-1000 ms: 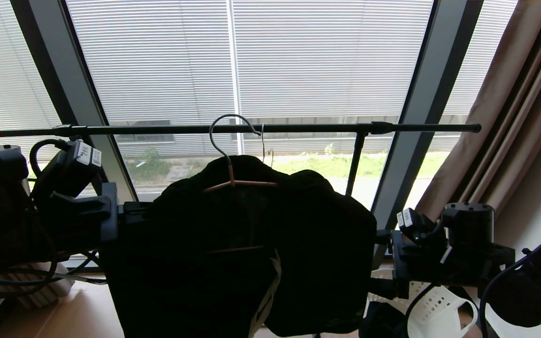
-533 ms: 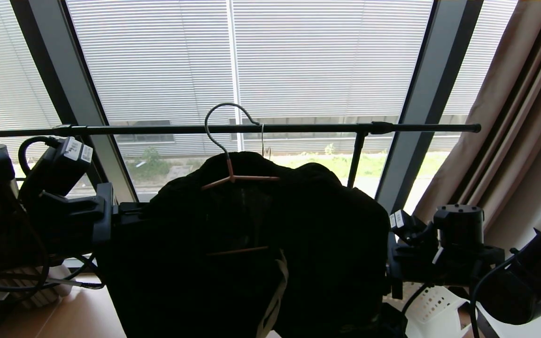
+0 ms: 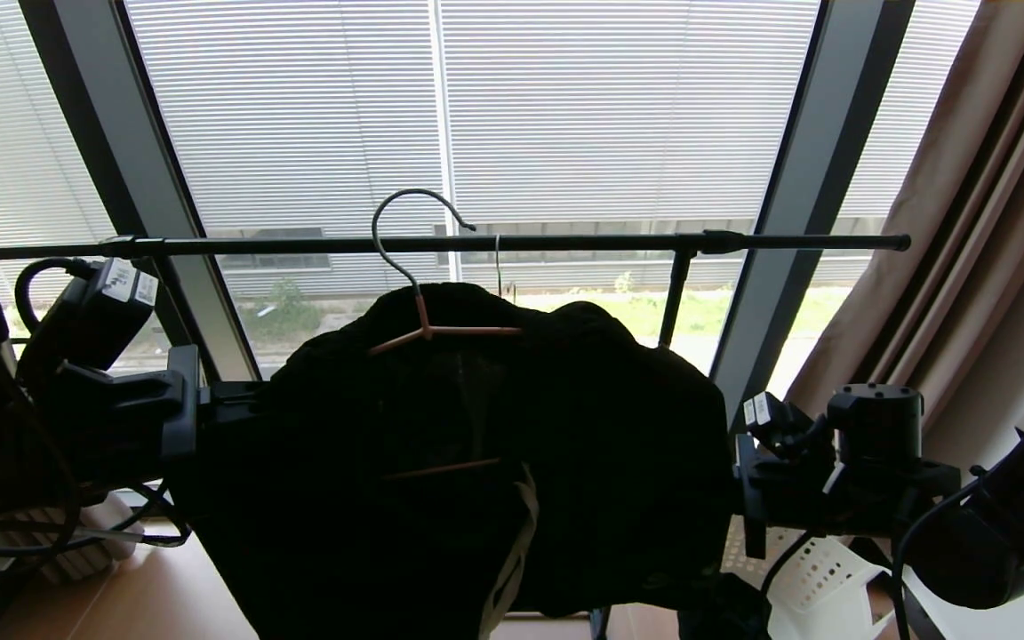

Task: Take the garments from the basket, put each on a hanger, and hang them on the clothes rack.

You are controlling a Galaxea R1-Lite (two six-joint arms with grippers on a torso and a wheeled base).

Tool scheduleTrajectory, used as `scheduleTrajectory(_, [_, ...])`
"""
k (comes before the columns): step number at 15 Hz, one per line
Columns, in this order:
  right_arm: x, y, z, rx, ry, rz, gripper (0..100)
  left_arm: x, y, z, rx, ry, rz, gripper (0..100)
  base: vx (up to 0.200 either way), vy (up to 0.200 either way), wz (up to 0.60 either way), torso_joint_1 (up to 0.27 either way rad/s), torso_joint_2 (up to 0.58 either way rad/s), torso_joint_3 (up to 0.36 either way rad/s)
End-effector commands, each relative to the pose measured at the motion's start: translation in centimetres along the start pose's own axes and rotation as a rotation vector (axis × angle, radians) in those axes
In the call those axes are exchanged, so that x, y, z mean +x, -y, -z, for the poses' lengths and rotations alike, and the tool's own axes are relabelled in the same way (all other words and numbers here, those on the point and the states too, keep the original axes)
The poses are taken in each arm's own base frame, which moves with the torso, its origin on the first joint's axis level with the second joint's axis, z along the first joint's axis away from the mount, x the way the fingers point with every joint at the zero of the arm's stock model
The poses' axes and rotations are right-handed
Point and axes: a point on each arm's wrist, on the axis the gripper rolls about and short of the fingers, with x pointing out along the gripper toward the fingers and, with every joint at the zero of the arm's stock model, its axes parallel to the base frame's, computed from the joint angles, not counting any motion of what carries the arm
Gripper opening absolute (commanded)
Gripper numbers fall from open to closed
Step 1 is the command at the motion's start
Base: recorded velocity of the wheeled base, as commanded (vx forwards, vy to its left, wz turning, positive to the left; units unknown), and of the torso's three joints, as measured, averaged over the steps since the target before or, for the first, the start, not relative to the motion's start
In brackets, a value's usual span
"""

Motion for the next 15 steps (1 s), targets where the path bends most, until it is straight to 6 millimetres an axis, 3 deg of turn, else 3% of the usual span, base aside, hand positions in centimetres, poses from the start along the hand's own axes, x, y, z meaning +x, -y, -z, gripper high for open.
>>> scheduleTrajectory(1, [-0.6, 0.6, 0.0, -0.001, 0.007, 0.026, 0, -0.4, -0.3, 0.3, -0.009, -0.006, -0.024, 0, 0.000, 0.000, 0.00, 0.000, 0.00, 0.000])
scheduleTrajectory(15, [-1.2, 1.1, 0.0, -0.010, 0.009, 0.062, 0, -2.0, -0.8, 0.7, -0.008, 0.008, -0.106, 0, 0.000, 0.000, 0.00, 0.000, 0.00, 0.000])
